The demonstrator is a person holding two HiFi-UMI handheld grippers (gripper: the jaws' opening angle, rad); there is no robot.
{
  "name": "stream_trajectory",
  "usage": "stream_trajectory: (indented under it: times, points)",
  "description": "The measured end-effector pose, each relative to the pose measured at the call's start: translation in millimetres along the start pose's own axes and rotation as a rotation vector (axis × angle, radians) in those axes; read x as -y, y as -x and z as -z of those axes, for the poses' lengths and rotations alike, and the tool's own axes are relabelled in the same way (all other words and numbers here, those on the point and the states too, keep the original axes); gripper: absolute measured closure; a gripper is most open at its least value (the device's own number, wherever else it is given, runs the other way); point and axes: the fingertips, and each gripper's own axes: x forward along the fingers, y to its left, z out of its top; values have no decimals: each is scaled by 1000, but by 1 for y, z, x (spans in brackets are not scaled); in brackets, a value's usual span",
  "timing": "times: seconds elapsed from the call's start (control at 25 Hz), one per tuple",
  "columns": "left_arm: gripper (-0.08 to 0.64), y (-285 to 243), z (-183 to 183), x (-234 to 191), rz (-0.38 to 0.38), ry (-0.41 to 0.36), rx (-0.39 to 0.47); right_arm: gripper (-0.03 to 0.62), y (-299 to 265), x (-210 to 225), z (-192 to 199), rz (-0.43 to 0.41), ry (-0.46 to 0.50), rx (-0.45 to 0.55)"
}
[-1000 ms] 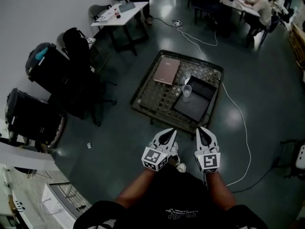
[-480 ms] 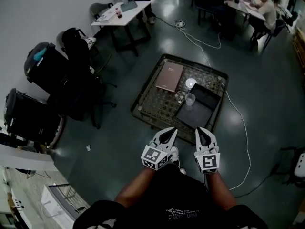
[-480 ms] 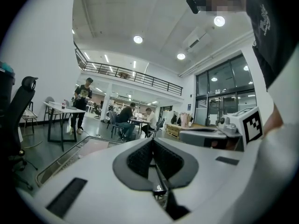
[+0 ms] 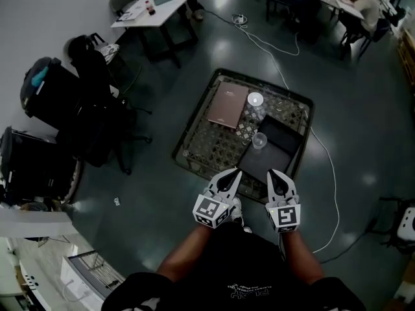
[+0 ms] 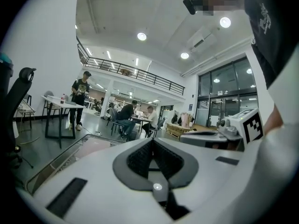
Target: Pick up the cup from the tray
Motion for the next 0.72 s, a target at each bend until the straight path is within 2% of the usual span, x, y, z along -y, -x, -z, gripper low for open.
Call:
stream_trajectory:
  times: [0.36,0.6,0.72]
  points:
    - [551,-32,2,-33,9,13,-6,584,-35,17,13,-3,-1,-50]
    - [551,-43,1,-35,25,-56,-39,584,-45,25,20,-35,2,-83]
    - [551,-54,1,-37,4,-18,-25,584,-50,35,28,-51,0,-90]
